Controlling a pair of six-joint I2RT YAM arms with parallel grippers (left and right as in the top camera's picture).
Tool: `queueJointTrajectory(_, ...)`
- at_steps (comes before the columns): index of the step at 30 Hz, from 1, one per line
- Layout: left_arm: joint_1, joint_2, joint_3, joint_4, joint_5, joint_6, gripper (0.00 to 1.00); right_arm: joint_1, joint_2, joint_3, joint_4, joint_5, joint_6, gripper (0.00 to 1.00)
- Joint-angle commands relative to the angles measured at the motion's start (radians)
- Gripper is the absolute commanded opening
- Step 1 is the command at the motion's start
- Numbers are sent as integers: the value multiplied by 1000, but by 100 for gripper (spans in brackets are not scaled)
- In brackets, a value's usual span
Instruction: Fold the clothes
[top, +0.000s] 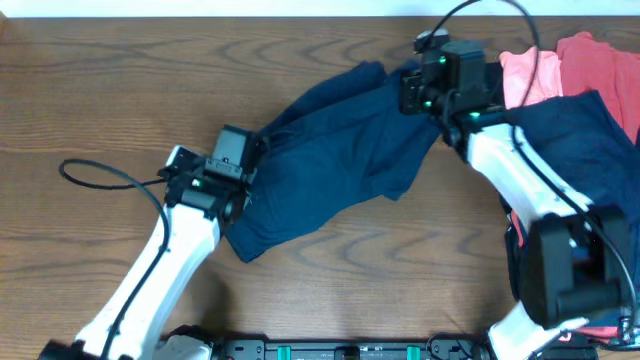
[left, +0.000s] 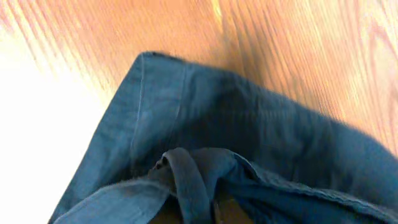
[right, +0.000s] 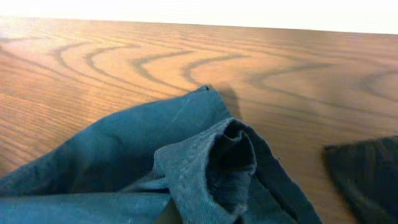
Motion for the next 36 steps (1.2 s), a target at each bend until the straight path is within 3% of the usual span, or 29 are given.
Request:
queueJointTrajectory(1, 45, 52, 11, 29, -47, -21, 16, 26, 63, 20, 51, 7, -14, 12)
queueJointTrajectory(2, 55, 69, 11, 49, -47, -20, 25, 31, 80, 20, 68, 7, -14, 19)
queueJointTrajectory(3, 65, 83, 11, 68, -47, -20, 37, 35, 95, 20, 80, 7, -14, 39)
queueJointTrajectory(5, 83, 95, 11, 86, -43, -19, 60, 37, 109, 19, 84, 7, -14, 62)
queueJointTrajectory(7, 104, 92, 11, 86, -35, 8, 65, 36, 111, 19, 74, 7, -14, 69)
queueJointTrajectory(10, 138, 81, 11, 72, -5, 95, 67, 34, 106, 20, 42, 7, -14, 67)
queueJointTrajectory(16, 175, 82, 3, -89, 59, 128, 79, 34, 109, 17, -181, 23, -15, 50)
queueJointTrajectory(20, 175, 83, -39, -105, 90, 129, 95, 34, 143, 9, -325, 91, -15, 49)
queueJointTrajectory(26, 175, 83, -119, -34, 132, 194, 100, 32, 189, 9, -436, 112, -12, 46)
queueJointTrajectory(28, 175, 83, -144, 16, 170, 262, 99, 30, 174, 9, -461, 122, 10, 48)
queueJointTrajectory(31, 175, 83, -171, 31, 187, 312, 98, 29, 123, 10, -473, 125, 12, 59)
queueJointTrajectory(36, 175, 83, -214, 83, 213, 375, 99, 29, -18, 11, -461, 124, 12, 61)
